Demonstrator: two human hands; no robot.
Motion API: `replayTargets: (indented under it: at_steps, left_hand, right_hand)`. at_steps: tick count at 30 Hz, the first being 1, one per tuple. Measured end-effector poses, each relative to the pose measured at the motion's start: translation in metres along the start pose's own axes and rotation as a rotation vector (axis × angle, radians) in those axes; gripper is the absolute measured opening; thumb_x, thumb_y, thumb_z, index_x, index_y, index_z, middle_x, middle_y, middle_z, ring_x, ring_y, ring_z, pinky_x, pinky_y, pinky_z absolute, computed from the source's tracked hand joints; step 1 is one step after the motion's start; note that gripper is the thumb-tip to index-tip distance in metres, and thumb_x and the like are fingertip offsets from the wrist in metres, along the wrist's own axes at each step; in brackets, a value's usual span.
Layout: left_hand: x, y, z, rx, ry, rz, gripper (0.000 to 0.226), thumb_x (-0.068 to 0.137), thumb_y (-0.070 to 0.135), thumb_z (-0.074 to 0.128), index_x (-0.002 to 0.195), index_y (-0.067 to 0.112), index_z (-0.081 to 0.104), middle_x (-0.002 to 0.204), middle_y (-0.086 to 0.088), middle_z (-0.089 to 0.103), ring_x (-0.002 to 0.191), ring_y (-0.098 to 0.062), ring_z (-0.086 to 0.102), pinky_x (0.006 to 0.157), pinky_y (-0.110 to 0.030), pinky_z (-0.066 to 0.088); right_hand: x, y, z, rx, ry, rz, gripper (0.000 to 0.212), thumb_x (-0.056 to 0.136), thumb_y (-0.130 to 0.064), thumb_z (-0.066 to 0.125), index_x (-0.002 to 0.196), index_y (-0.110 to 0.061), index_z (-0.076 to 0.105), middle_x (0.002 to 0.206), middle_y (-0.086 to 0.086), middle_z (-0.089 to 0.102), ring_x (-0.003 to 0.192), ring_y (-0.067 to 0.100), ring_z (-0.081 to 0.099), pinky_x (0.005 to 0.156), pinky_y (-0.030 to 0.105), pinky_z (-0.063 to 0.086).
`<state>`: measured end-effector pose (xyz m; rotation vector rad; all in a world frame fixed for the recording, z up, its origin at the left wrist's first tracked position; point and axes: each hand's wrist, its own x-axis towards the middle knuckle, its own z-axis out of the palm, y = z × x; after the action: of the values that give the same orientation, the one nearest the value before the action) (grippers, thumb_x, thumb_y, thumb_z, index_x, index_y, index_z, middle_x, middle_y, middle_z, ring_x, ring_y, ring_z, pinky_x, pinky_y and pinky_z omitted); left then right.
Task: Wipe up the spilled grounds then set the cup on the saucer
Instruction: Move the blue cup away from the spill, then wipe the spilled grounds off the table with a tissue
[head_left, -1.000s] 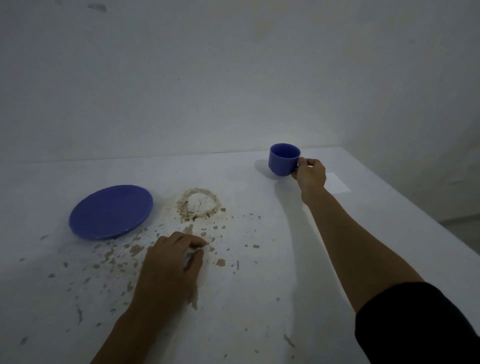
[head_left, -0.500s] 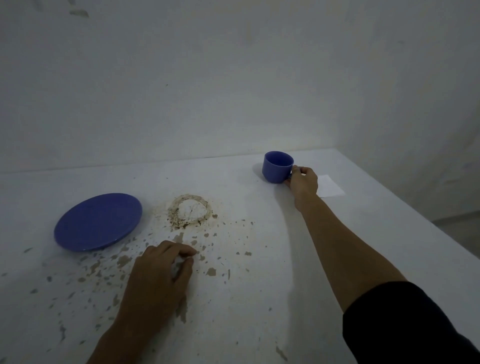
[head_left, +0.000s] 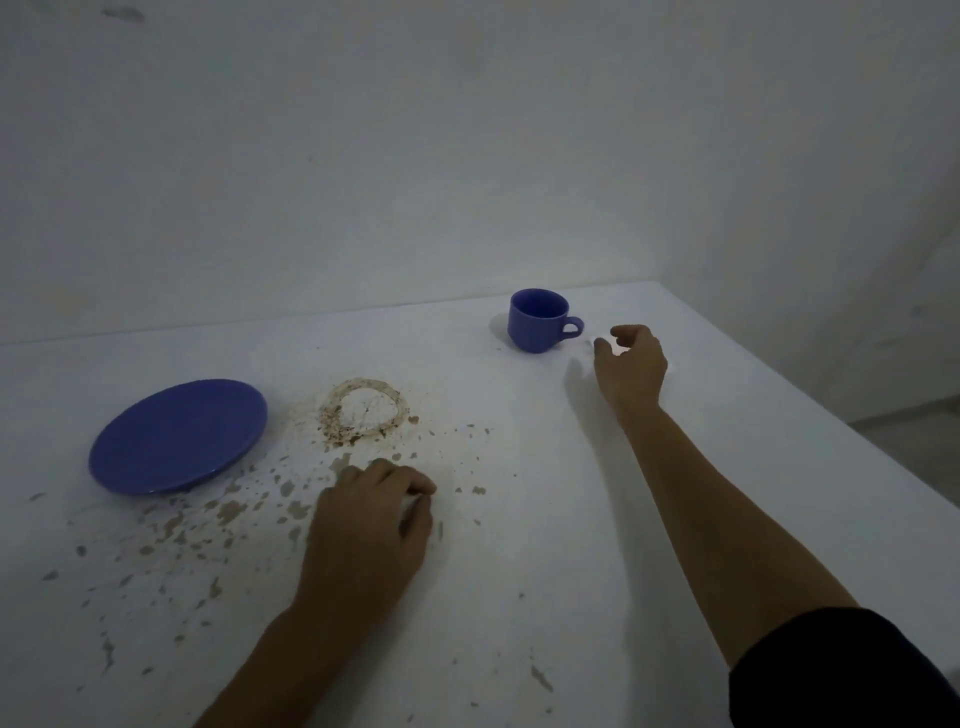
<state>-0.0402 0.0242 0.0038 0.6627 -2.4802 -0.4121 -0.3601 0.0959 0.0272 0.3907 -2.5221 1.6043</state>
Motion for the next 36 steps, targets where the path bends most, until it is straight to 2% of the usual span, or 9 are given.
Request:
replayTargets:
  at_steps: [6,12,15,18,21,24,27,31,36]
  left_hand:
    - [0.024,0.069,0.054,-0.129,-0.067,0.094,0.011,0.086,0.026,0.058,0.093,0.025,0.066,0.091,0.008,0.066,0.082,-0.012,0.055,0.073,-0.030,0.048]
    - [0.026,0.078,0.072,-0.135,-0.055,0.132,0.012,0.085,0.028,0.056,0.091,0.024,0.065,0.088,0.007,0.065,0.076,-0.013,0.056,0.070,-0.032,0.050]
    - [0.025,0.078,0.071,-0.138,-0.056,0.129,0.015,0.084,0.029,0.053,0.091,0.024,0.066,0.089,0.007,0.065,0.077,-0.013,0.057,0.071,-0.035,0.051]
    - [0.024,0.078,0.065,-0.220,-0.075,0.100,0.013,0.086,0.028,0.055,0.093,0.026,0.066,0.090,0.010,0.065,0.079,-0.009,0.056,0.074,-0.030,0.051]
    - [0.025,0.074,0.049,-0.460,-0.127,-0.059,0.011,0.088,0.019,0.062,0.094,0.025,0.070,0.091,0.011,0.067,0.075,-0.005,0.058,0.071,-0.016,0.049]
    - [0.031,0.063,0.023,-0.642,-0.120,-0.267,0.014,0.090,0.018,0.061,0.093,0.027,0.071,0.091,0.013,0.069,0.075,-0.001,0.062,0.060,-0.010,0.047]
    - [0.032,0.041,-0.002,-0.766,-0.066,-0.437,0.014,0.091,0.022,0.059,0.094,0.031,0.070,0.090,0.011,0.071,0.073,0.000,0.066,0.058,-0.015,0.050]
    - [0.021,0.005,-0.030,-0.866,0.044,-0.566,0.013,0.093,0.029,0.055,0.102,0.031,0.064,0.100,0.008,0.069,0.078,-0.004,0.069,0.072,-0.026,0.057]
    - [0.001,-0.019,-0.041,-0.947,0.215,-0.624,0.018,0.095,0.036,0.049,0.106,0.025,0.060,0.101,0.001,0.071,0.081,-0.011,0.071,0.067,-0.021,0.056]
  right_hand:
    - [-0.003,0.030,-0.023,-0.354,-0.152,-0.086,0.054,0.084,-0.040,0.064,0.130,-0.015,0.051,0.137,0.012,0.047,0.126,0.031,0.041,0.104,0.042,0.037]
    - [-0.001,0.030,-0.018,-0.464,-0.137,-0.156,0.033,0.091,-0.034,0.054,0.113,-0.013,0.066,0.124,0.009,0.061,0.117,0.030,0.047,0.096,0.042,0.039]
    - [-0.001,0.032,-0.016,-0.463,-0.129,-0.195,0.023,0.093,-0.025,0.051,0.096,-0.016,0.072,0.106,0.006,0.070,0.102,0.029,0.054,0.087,0.043,0.046]
    - [-0.006,0.032,-0.018,-0.382,-0.088,-0.183,0.022,0.090,-0.020,0.052,0.091,-0.012,0.072,0.094,0.007,0.072,0.091,0.028,0.061,0.082,0.042,0.052]
    - [-0.030,0.017,-0.017,-0.177,-0.053,-0.119,0.019,0.091,-0.022,0.055,0.093,-0.010,0.070,0.089,0.003,0.072,0.079,0.017,0.063,0.076,0.027,0.052]
    - [-0.075,-0.012,-0.007,0.000,-0.136,-0.136,0.012,0.091,-0.022,0.058,0.089,-0.014,0.068,0.080,-0.004,0.067,0.068,0.008,0.058,0.070,0.013,0.047]
    - [-0.121,-0.046,0.012,0.135,-0.274,-0.217,0.009,0.091,-0.023,0.058,0.086,-0.020,0.065,0.076,-0.012,0.063,0.069,0.000,0.058,0.060,0.003,0.042]
    - [-0.173,-0.080,0.036,0.279,-0.459,-0.313,0.007,0.090,-0.024,0.060,0.087,-0.026,0.066,0.077,-0.020,0.065,0.075,0.000,0.063,0.065,0.006,0.050]
    - [-0.212,-0.088,0.050,0.321,-0.591,-0.444,0.009,0.089,-0.018,0.062,0.089,-0.017,0.071,0.081,-0.010,0.070,0.078,0.003,0.064,0.066,0.010,0.052]
